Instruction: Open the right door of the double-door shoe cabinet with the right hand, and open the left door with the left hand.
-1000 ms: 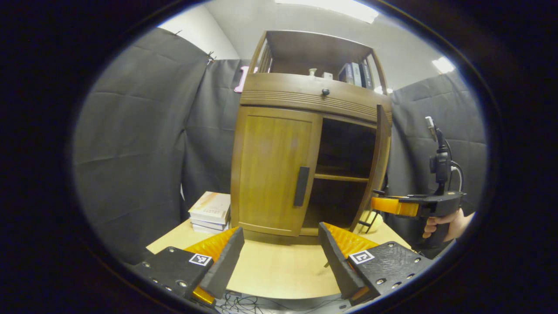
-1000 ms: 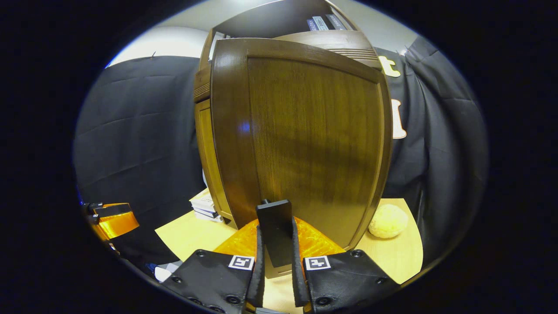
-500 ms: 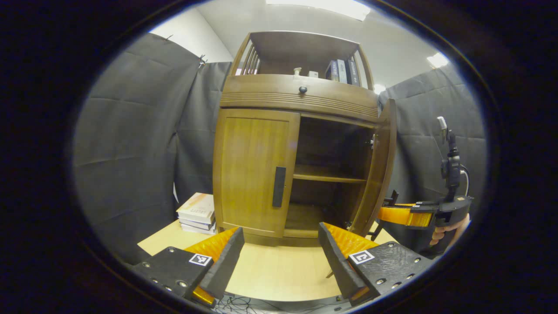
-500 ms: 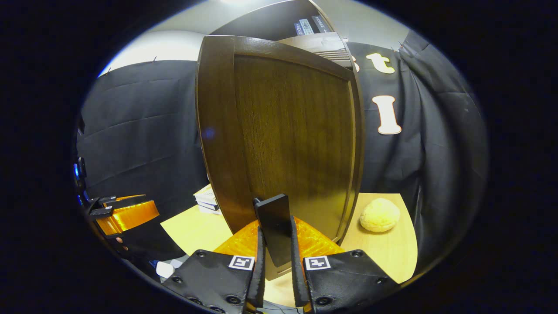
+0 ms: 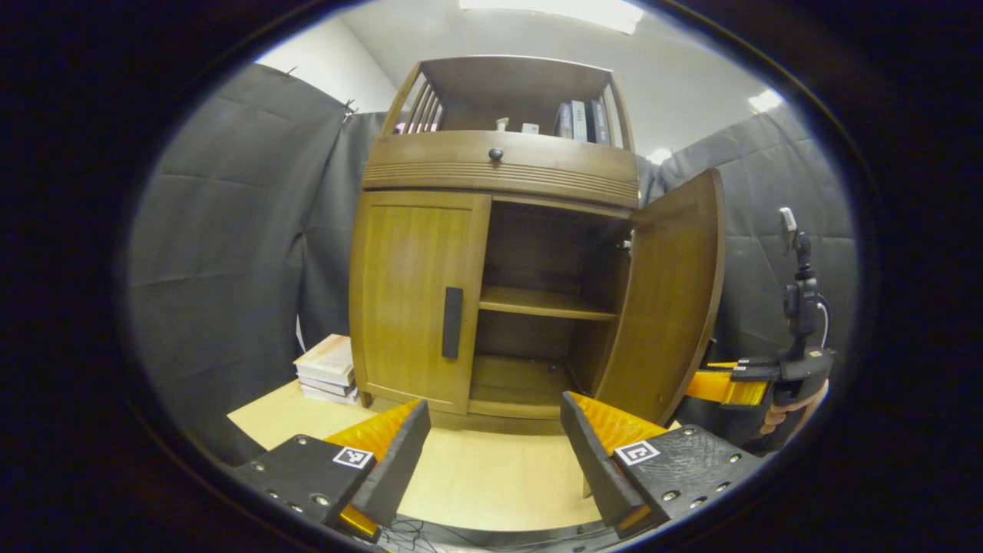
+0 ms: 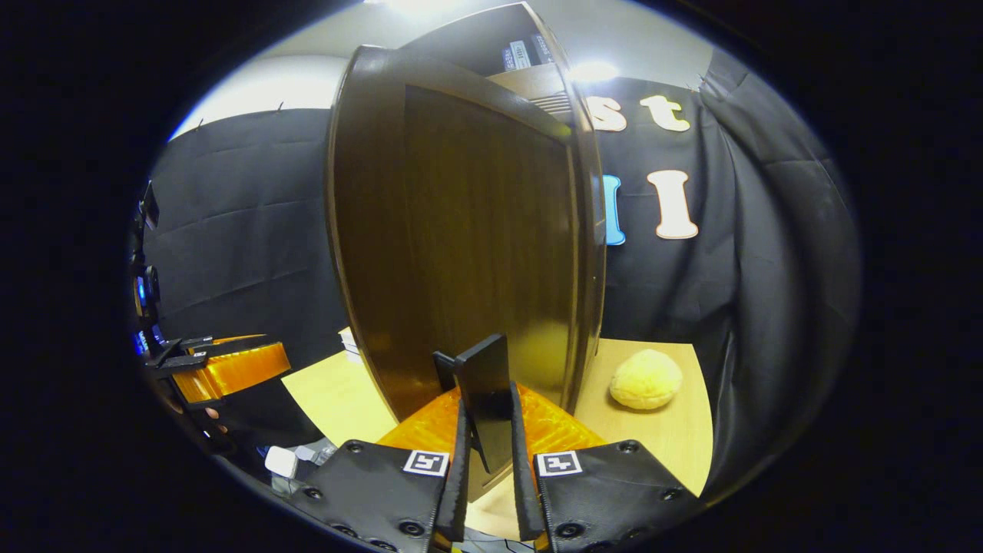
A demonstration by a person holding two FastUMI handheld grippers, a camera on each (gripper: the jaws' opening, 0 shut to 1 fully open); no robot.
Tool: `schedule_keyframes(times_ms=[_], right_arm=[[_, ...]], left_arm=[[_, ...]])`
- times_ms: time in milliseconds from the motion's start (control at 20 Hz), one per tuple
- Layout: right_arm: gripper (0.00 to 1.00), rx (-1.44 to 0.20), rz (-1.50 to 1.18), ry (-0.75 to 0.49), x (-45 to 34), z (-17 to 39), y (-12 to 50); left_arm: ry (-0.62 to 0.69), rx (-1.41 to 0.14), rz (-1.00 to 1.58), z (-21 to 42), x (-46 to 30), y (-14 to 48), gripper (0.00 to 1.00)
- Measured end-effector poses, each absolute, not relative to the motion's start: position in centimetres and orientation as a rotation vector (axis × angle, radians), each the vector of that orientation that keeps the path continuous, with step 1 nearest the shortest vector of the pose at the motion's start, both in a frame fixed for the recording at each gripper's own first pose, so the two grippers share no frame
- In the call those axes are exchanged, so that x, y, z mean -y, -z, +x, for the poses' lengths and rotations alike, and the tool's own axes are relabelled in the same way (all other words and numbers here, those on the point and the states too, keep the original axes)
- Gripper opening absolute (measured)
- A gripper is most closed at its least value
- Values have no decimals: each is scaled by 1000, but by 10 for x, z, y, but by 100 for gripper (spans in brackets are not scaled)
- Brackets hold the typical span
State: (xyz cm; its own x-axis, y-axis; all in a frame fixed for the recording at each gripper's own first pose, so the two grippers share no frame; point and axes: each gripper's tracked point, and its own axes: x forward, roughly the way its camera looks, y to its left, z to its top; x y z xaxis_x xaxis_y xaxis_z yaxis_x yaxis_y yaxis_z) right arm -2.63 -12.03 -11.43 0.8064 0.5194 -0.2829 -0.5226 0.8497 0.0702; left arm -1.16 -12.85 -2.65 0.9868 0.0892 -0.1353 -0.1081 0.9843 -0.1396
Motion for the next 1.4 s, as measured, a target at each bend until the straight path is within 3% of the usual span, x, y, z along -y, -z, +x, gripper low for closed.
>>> schedule_keyframes(times_ms=[150,250,350,400,450,1000,1400], right_arm=[[27,-288,-20,-528,147,-19,115],[18,-287,-9,-499,163,-15,114],[23,-294,32,-514,163,-14,113],[14,-299,44,-513,162,-13,115],[22,-295,46,-501,165,-13,114],[21,-303,28,-349,179,-24,109],[21,-326,14,-134,180,-96,106]], left_arm=[[-97,-137,-139,-11,134,28,100],[-98,-142,-131,-12,133,28,100],[-93,-142,-131,-11,134,28,100],[-89,-143,-129,-12,135,30,100],[-85,-144,-124,-12,135,29,100],[17,-166,-120,-14,137,30,100],[138,-132,-108,9,115,15,98]])
